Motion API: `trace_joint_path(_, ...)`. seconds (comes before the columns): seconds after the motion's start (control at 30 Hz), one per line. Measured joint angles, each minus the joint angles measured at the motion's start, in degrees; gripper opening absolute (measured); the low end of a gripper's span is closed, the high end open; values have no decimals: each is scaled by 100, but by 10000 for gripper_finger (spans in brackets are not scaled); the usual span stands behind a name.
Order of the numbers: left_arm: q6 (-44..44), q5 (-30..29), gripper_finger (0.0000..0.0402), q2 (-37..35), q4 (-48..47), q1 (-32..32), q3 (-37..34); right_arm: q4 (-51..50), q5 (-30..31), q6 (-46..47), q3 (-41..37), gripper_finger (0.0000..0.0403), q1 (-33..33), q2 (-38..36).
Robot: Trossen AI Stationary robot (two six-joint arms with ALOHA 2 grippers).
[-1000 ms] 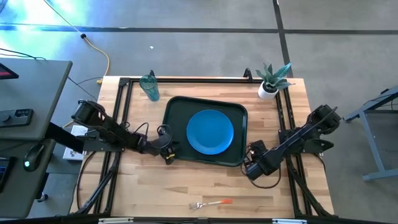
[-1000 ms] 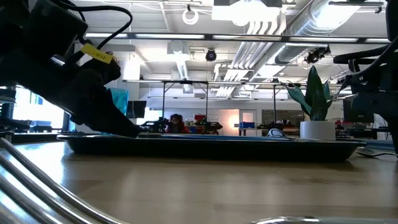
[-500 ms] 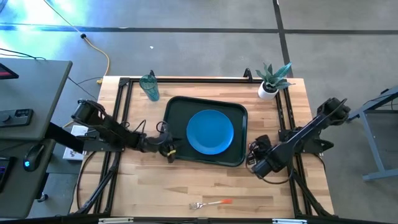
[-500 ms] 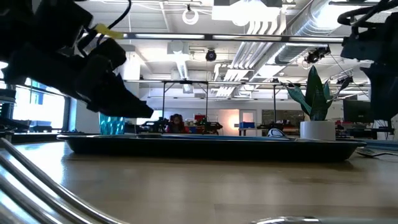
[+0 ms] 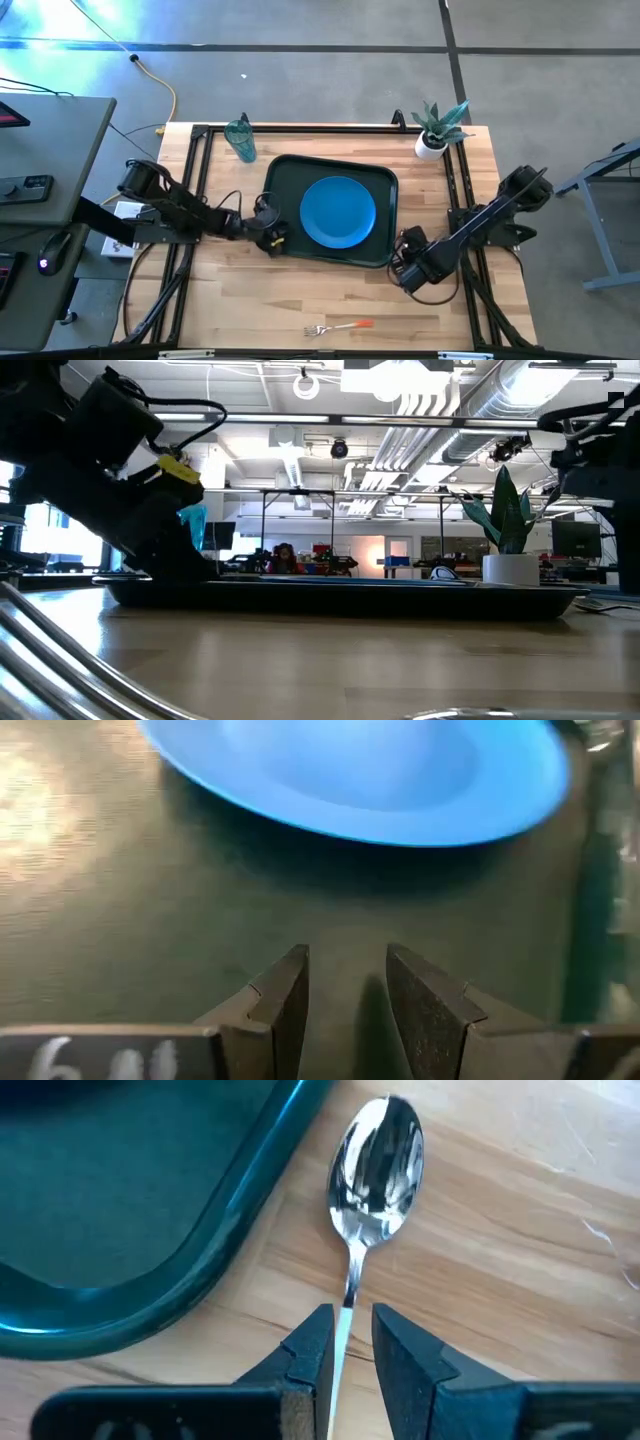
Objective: Pick and place plate/cup/fork/spoon on tray
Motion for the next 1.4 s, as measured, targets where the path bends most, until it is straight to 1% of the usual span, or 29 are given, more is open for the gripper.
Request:
trace_joint_path(0.1,-275,173,126,4,6,-305,5,0,3,54,0,62,59,28)
trace_joint_path(0.23,-598,146,126,2,30,-643,7,113,119,159,0,62,111,28)
trace_joint_path(0.33,-618,105,126,-3,29,-837,9,182,126,158,0,62,113,28)
trace_joint_path(0.5,-777,79,126,-5,19,-1039,10,174,-37,464,-115,62,113,28)
trace_joint_path(0.6,-939,81,126,-8,24,-1166,11,487,-196,562,-353,62,135,28)
trace_joint_path(0.73,-1226,-40,126,-2,4,-1292,11,1021,-76,672,-672,62,194,-12)
trace_joint_path(0.9,-1467,-212,126,17,32,-1410,-6,1037,-41,989,-759,61,290,-7)
trace_joint_path(0.97,-1420,-283,126,17,100,-1435,-11,1009,-35,1060,-761,52,336,-5)
trace_joint_path(1.1,-1235,-569,126,17,254,-1418,-8,770,-20,1169,-618,12,447,22)
trace_joint_path(1.13,-1188,-628,126,15,305,-1398,-8,634,15,1189,-557,7,489,29)
trace_joint_path(1.23,-1031,-719,126,-127,384,-1296,-5,280,-94,1179,-356,8,587,50)
trace_joint_path(1.3,-818,-721,126,-298,377,-1213,-6,9,-62,1195,-194,4,674,50)
trace_joint_path(1.4,-513,-741,126,-621,462,-1145,2,-500,241,1364,111,3,821,46)
